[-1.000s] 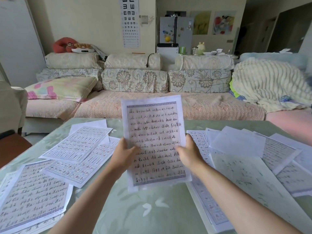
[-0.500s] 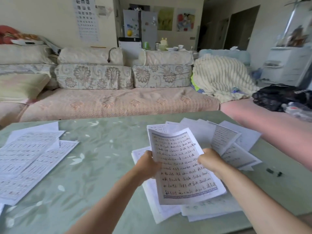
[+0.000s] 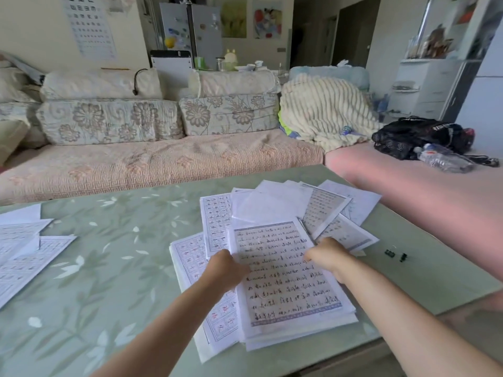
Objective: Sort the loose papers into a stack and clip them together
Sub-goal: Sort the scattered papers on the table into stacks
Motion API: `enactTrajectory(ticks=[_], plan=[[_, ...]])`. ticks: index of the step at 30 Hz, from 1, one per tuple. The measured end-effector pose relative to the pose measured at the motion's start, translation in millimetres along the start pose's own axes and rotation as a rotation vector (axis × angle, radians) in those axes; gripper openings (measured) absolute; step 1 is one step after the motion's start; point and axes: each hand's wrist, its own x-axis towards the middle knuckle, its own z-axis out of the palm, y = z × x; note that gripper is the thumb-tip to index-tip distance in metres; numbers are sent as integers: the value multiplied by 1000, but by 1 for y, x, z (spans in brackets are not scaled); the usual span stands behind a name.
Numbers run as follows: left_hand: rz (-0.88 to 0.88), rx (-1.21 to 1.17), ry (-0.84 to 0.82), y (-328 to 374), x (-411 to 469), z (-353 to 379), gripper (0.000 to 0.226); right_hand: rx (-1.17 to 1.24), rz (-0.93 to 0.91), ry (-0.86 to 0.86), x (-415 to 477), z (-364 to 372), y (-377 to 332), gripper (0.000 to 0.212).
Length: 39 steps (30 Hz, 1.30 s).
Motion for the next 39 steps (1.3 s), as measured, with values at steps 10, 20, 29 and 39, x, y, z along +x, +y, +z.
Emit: enactTrajectory(ticks=[10,20,29,39], plan=[[-5,-139,10,-10,-4,-4,69,103,-68,-97,2,2,2,42],[168,-687,209,0,-21,-72,33,438,-555,-69,-38,7,-47,25],[472,-805,465,5,-47,-105,30,498,-703,44,-58,33,-88,38],[674,-805,595,50,-54,-158,33,602,-676,-17,-56,42,-95,38]])
